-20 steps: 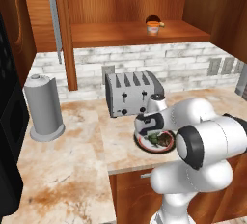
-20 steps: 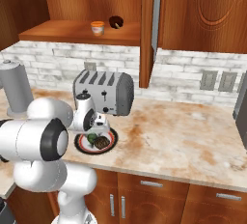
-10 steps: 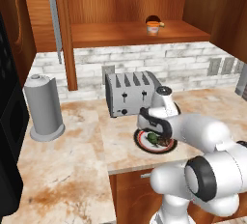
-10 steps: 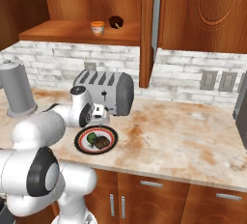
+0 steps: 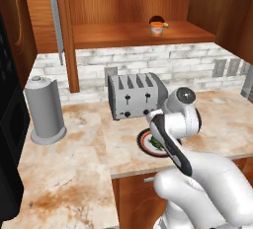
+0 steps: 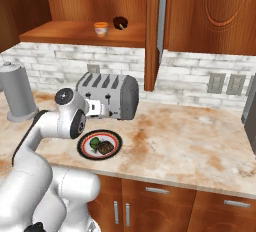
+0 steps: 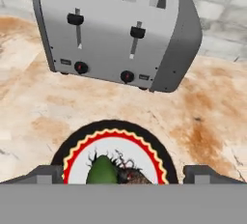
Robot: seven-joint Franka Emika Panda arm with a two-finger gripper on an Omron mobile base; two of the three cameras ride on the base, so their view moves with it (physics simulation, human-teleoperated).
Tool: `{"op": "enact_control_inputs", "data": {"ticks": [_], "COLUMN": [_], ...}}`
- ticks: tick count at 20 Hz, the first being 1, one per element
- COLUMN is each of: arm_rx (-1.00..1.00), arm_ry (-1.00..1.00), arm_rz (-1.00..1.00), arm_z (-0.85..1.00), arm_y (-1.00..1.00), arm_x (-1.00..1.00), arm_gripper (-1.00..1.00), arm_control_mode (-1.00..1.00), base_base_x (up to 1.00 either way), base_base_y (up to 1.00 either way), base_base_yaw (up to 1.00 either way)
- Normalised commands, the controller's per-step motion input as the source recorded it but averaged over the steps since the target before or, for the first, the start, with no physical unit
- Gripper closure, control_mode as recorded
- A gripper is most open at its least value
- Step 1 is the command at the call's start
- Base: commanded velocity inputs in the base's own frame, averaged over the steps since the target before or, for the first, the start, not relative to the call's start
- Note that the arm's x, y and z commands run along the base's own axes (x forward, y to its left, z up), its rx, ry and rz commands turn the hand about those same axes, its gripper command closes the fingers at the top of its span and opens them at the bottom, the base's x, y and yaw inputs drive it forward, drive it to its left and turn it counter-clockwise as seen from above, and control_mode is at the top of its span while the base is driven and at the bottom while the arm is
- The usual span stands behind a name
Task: Pick the avocado and bread from the counter and place them on the plate. Then pick the jam from the cabinet and place it next to the plate. Lastly close the cabinet door.
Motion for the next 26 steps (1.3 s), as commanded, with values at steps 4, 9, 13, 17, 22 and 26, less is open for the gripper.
{"op": "enact_control_inputs", "data": {"ticks": [4, 9, 13, 17, 22, 26], "arm_rx": [0.00, 0.01, 0.04, 0.05, 0.00, 0.00], "arm_ry": [-0.19, -0.03, 0.00, 0.01, 0.06, 0.07], "arm_rz": [0.00, 0.00, 0.00, 0.00, -0.03, -0.08], "arm_z": [0.93, 0.90, 0.88, 0.91, 0.83, 0.73], "arm_y": [0.00, 0.00, 0.00, 0.00, 0.00, 0.00], "arm_x": [-0.03, 0.03, 0.12, 0.15, 0.13, 0.08], "arm_gripper": [-1.00, -1.00, -1.00, -1.00, -1.00, -1.00], "arm_control_mode": [-1.00, -1.00, -1.00, -1.00, -1.00, -1.00], "base_base_x": [0.00, 0.00, 0.00, 0.00, 0.00, 0.00], "base_base_y": [0.00, 0.00, 0.00, 0.00, 0.00, 0.00], "base_base_yaw": [0.00, 0.00, 0.00, 0.00, 0.00, 0.00]}}
